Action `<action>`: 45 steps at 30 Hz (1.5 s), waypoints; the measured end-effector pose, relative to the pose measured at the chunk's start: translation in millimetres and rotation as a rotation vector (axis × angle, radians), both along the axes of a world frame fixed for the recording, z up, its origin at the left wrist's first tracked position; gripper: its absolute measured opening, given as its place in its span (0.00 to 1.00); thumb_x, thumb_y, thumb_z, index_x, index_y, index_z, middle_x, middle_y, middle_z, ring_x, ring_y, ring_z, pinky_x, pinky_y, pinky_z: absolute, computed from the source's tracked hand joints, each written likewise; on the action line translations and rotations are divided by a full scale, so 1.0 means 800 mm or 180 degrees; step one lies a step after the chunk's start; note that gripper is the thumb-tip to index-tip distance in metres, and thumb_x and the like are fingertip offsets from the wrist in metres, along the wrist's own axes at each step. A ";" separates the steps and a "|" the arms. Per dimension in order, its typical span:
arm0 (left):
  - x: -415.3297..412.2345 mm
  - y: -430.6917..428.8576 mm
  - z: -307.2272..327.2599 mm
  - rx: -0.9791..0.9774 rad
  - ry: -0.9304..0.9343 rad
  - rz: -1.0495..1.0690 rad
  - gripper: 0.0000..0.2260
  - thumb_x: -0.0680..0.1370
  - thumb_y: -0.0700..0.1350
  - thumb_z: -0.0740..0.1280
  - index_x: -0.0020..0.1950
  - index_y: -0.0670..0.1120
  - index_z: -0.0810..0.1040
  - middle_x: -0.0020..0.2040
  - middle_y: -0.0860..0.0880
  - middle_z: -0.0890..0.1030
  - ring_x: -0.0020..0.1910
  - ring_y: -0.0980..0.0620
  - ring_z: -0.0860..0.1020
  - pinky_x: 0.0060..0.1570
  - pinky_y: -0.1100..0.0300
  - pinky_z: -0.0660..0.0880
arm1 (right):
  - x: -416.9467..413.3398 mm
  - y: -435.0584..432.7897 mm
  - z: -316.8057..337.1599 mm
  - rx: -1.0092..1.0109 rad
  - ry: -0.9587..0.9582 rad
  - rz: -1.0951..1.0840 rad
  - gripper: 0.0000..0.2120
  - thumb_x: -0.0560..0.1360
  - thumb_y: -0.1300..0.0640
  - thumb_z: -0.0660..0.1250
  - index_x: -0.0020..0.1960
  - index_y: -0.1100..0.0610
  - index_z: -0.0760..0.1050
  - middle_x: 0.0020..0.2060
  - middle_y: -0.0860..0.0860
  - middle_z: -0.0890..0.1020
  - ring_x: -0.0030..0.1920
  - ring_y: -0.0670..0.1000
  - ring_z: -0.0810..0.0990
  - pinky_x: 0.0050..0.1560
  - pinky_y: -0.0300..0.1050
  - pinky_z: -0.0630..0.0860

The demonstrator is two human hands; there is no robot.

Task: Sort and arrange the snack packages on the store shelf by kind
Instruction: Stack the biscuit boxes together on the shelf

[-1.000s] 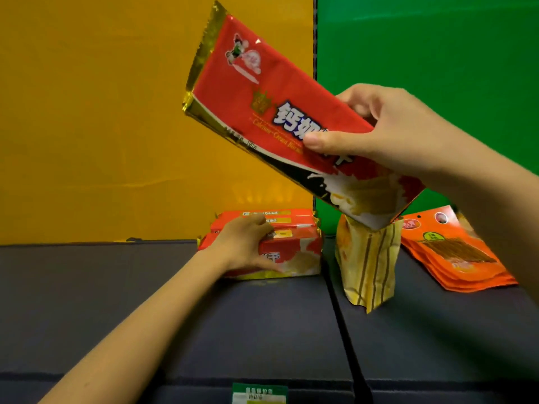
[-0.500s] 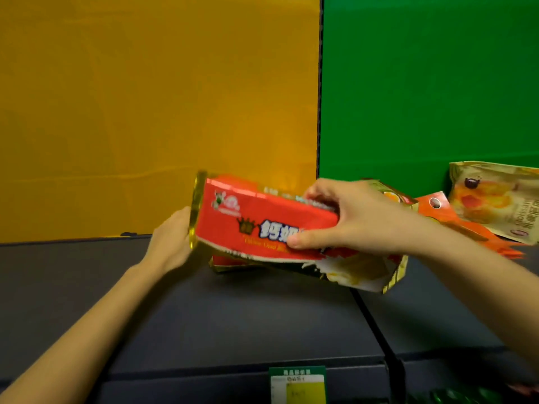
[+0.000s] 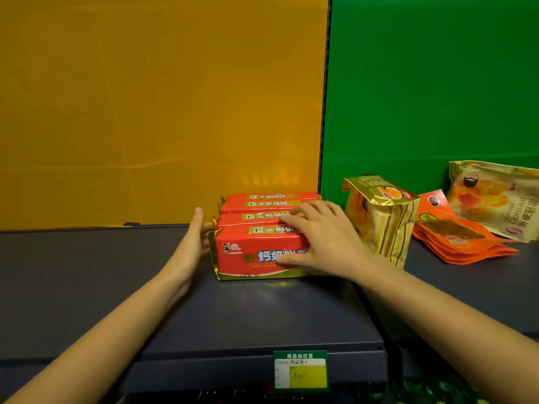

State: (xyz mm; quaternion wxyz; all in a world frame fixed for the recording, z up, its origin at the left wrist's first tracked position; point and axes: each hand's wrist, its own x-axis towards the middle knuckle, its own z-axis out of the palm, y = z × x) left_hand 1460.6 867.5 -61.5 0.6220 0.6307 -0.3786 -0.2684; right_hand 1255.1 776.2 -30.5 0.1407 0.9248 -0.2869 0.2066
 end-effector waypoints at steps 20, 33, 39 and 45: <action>-0.032 -0.001 -0.006 0.0081 0.0253 0.0008 0.25 0.78 0.63 0.48 0.69 0.52 0.69 0.58 0.50 0.79 0.51 0.56 0.78 0.47 0.63 0.71 | -0.047 -0.011 -0.026 0.3052 -0.2829 0.0069 0.45 0.66 0.64 0.74 0.75 0.55 0.52 0.73 0.53 0.62 0.71 0.52 0.64 0.69 0.54 0.67; -0.030 -0.019 -0.002 -0.0103 0.0678 0.0260 0.23 0.80 0.60 0.47 0.62 0.50 0.73 0.45 0.50 0.80 0.43 0.54 0.78 0.53 0.55 0.71 | -0.026 -0.016 -0.023 0.3740 -0.2835 -0.0218 0.46 0.66 0.60 0.75 0.75 0.54 0.51 0.56 0.49 0.73 0.58 0.49 0.71 0.67 0.53 0.70; -0.029 -0.020 0.001 -0.0117 0.0834 0.0154 0.20 0.80 0.58 0.49 0.43 0.51 0.76 0.40 0.48 0.80 0.40 0.52 0.78 0.40 0.59 0.73 | -0.014 -0.017 -0.022 0.3967 -0.3111 -0.0174 0.42 0.66 0.65 0.73 0.73 0.53 0.54 0.53 0.48 0.72 0.55 0.49 0.71 0.58 0.46 0.72; -0.020 -0.023 -0.002 -0.0016 0.0598 0.0144 0.25 0.79 0.60 0.49 0.67 0.48 0.70 0.53 0.46 0.81 0.47 0.50 0.79 0.48 0.56 0.74 | -0.010 -0.014 -0.022 0.3868 -0.3175 -0.0191 0.41 0.66 0.66 0.73 0.72 0.53 0.55 0.54 0.50 0.71 0.54 0.49 0.71 0.54 0.43 0.70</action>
